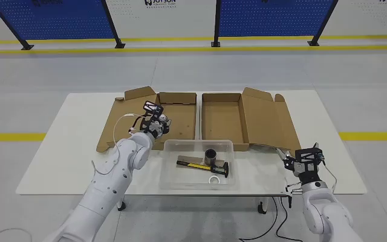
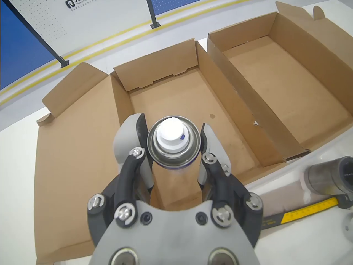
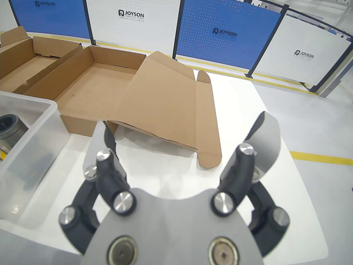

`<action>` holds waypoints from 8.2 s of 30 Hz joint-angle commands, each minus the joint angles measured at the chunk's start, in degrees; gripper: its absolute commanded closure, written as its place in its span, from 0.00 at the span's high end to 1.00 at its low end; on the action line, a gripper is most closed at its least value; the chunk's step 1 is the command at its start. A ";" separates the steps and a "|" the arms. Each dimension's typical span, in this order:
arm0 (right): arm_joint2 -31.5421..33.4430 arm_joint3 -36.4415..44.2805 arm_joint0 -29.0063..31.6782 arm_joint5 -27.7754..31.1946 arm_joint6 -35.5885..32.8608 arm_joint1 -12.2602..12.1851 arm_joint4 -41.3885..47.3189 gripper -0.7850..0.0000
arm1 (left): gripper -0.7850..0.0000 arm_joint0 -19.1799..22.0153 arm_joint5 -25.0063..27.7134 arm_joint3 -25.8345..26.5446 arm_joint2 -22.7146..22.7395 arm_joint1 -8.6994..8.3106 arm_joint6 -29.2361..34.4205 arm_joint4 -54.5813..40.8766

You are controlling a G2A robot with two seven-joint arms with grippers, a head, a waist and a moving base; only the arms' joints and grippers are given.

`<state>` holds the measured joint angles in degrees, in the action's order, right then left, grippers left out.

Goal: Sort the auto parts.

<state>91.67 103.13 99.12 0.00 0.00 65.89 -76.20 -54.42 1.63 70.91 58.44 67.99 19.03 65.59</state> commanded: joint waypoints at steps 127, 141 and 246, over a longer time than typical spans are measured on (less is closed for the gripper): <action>0.00 0.00 0.00 0.00 0.00 0.00 0.00 1.00 | 1.00 -5.30 -7.17 15.21 -6.30 7.76 19.13 -6.55; 0.00 0.00 0.00 0.00 0.00 0.00 0.00 1.00 | 1.00 -7.08 -14.49 14.31 -5.95 9.06 19.65 -12.04; 0.00 0.00 0.00 0.00 0.00 0.00 0.00 1.00 | 0.00 -11.29 -8.23 13.16 -1.12 10.76 21.22 -13.34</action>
<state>91.67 103.13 99.12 0.00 0.00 65.89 -76.20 -65.41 -7.04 83.46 56.88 78.87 40.14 52.47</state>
